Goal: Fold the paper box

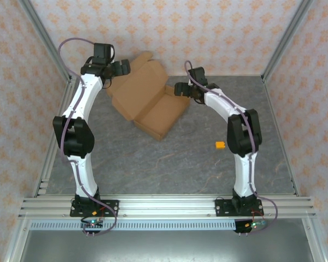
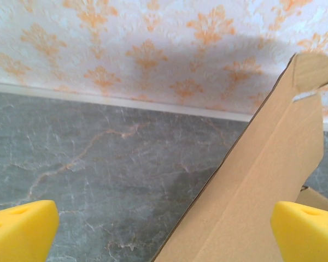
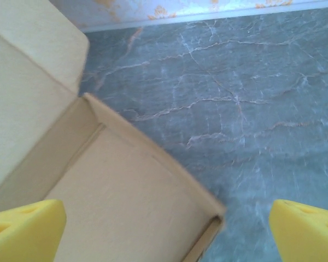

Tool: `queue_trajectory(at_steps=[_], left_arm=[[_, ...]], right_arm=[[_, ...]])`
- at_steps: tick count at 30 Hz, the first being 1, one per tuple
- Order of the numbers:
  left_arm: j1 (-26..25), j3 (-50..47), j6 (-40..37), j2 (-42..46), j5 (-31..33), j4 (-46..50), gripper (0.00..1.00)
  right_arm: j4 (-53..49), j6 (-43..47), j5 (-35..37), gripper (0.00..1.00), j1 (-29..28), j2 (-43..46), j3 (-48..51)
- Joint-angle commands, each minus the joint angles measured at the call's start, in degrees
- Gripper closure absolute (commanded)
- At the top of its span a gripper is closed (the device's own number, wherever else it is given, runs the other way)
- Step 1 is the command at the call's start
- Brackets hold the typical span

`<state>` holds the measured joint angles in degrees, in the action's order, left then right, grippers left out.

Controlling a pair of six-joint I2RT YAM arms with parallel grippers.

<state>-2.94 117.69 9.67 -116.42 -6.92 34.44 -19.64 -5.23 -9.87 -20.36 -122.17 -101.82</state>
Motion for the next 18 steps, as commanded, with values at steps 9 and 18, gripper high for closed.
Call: queue_trajectory(at_steps=[9, 18], left_arm=[[0.39, -3.23, -0.60, 8.14, 6.87, 3.99, 0.00], [-0.39, -40.26, 11.87, 33.81, 0.83, -9.88, 0.00]], right_arm=[[-15.12, 10.37, -5.83, 0.14, 1.44, -12.71, -15.38], [-14.79, 12.89, -15.89, 0.23, 1.29, -5.01, -4.85]])
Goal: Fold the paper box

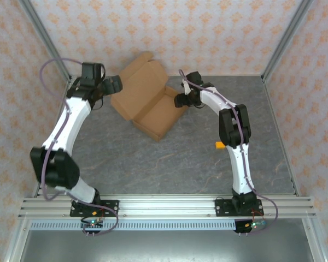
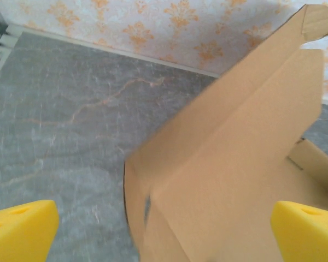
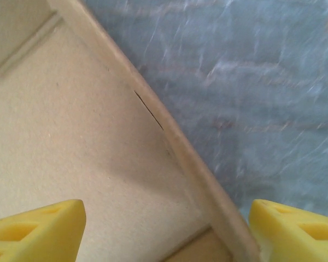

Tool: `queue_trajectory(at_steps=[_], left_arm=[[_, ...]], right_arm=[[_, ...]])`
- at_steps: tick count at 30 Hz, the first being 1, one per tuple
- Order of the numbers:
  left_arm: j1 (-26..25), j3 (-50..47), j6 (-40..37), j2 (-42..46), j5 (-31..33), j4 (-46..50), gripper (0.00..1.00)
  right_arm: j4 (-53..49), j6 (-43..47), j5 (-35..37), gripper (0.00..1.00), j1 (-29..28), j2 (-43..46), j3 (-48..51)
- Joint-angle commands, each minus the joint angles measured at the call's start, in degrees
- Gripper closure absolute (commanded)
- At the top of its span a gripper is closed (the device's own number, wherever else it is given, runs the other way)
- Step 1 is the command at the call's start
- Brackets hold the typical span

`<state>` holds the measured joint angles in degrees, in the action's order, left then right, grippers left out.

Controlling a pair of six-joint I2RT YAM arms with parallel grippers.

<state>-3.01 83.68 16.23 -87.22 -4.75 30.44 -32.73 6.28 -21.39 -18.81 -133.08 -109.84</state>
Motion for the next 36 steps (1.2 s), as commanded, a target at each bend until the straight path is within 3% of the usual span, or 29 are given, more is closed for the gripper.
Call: queue_trajectory(at_steps=[1, 5, 9, 14, 21, 25, 28, 36], left_arm=[[-0.58, -9.99, 6.88, 6.91, -1.05, -7.09, 0.00], [-1.64, -24.17, 12.53, 14.62, -1.92, -13.77, 0.00], [-2.58, -32.07, 14.09, 18.17, -0.71, -16.37, 0.01], [-4.35, -34.82, 12.87, 18.60, -1.31, -16.84, 0.00], [-7.99, -34.90, 10.62, 15.51, 1.62, -16.73, 0.01], [-7.99, -33.85, 7.83, 11.77, 8.31, -18.01, 0.03], [-7.56, -30.55, 5.18, 6.37, 12.85, -18.26, 0.08], [-0.44, -19.14, 1.84, -8.72, 4.63, -16.49, 0.12]], right_arm=[[-0.96, 1.02, -5.59, 0.24, -0.33, 7.49, 5.43], [3.02, -0.50, -10.01, 0.27, -1.71, 14.24, 15.53], [5.98, -2.81, -12.66, 0.29, -4.52, 20.87, 25.03], [5.91, -13.21, 3.95, 0.18, -4.42, 29.22, 37.44], [4.12, -20.62, 16.10, 0.14, -3.34, 42.43, 48.45], [-1.69, -22.49, 23.92, 0.13, -3.16, 47.15, 49.89], [-3.98, -23.28, 25.24, 0.12, -2.30, 47.29, 49.80], [-7.15, -28.38, 25.58, 0.07, 2.15, 50.78, 52.75]])
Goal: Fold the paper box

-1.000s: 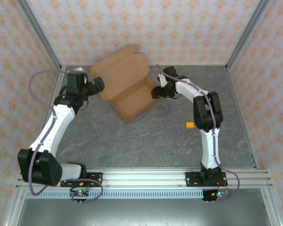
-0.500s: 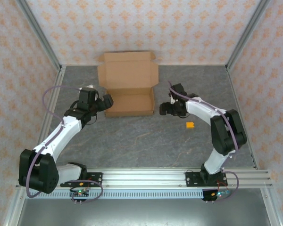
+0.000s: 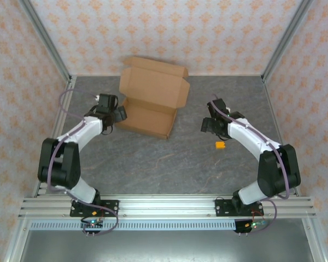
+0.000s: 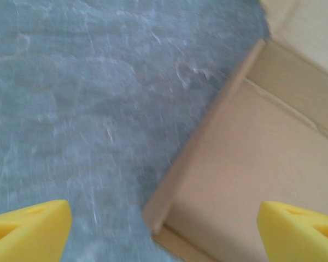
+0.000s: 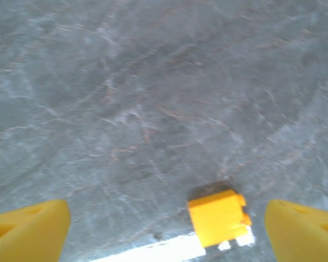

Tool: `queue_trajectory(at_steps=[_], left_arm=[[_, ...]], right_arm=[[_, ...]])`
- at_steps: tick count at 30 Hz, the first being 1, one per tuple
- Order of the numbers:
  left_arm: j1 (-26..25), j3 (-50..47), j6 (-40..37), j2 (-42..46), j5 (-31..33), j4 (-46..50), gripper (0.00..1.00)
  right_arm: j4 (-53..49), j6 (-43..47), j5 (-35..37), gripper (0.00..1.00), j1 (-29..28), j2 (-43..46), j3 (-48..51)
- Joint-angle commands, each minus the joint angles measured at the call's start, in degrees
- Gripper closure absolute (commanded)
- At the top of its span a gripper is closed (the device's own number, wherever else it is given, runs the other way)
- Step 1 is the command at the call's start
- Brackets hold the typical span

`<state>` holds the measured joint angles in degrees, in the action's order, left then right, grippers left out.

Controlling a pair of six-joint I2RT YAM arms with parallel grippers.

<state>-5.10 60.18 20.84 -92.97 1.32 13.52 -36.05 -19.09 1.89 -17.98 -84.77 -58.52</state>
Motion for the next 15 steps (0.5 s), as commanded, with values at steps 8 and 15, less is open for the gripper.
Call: queue_trajectory(at_steps=[8, 15], left_arm=[[4.12, 16.00, -6.60, -15.21, -4.98, 4.04, 0.10], [4.41, 16.93, -5.38, -18.60, -13.65, 1.13, 0.10]], right_arm=[[-4.51, -5.54, -6.22, 0.07, 4.89, 5.51, 7.45], [-0.66, -9.37, -11.09, 0.12, 4.88, 6.27, 12.46]])
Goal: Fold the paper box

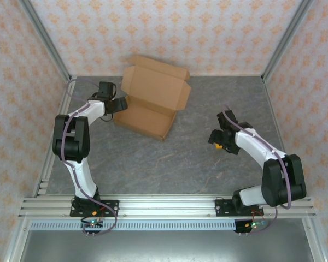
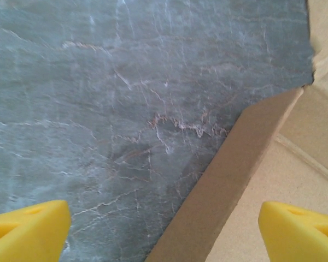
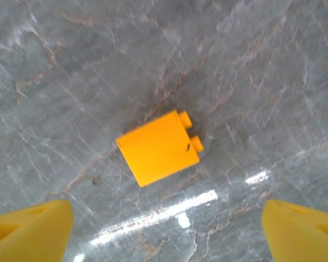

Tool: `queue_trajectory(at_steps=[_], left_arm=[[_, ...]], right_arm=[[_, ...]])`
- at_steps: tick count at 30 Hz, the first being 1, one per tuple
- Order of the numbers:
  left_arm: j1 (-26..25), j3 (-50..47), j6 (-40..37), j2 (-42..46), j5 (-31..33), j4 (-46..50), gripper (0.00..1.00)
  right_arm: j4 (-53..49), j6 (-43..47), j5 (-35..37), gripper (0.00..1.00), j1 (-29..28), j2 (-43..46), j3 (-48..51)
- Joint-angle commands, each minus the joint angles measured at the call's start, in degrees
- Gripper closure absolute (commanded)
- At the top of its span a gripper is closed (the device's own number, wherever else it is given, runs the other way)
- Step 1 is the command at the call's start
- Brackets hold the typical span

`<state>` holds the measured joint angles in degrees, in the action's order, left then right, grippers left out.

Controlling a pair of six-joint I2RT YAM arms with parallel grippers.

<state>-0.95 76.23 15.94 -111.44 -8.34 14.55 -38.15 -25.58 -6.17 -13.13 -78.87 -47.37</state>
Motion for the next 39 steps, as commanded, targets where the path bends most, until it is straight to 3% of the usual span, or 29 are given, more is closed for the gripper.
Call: queue_trajectory(at_steps=[1, 5, 15, 22, 29, 39], left_arm=[[0.25, 0.63, -0.39, -0.09, -4.05, -0.16, 0.10], [0.25, 0.41, -0.38, 0.30, -4.31, -0.01, 0.10], [0.25, -0.94, -1.12, 1.66, -3.62, 0.13, 0.10], [0.26, -0.75, -1.02, 1.65, -3.88, 0.22, 0.10], [0.27, -1.46, -1.36, 3.59, -3.54, 0.62, 0.11], [0.25, -1.78, -1.36, 3.95, -3.53, 0.48, 0.10]], right_arm=[[2.89, -3.58, -4.63, 0.14, 0.03, -0.51, 1.74], [7.65, -4.76, -6.05, 0.17, 0.03, -4.27, 1.77], [12.40, -5.10, -1.23, 0.24, 0.12, -12.79, -3.35], [11.62, -3.21, 4.29, 0.31, 0.12, -16.63, -7.78], [10.23, -1.66, 5.68, 0.46, -0.12, -18.49, -8.85], [6.39, 2.88, 5.85, 0.50, -1.42, -17.44, -7.47]])
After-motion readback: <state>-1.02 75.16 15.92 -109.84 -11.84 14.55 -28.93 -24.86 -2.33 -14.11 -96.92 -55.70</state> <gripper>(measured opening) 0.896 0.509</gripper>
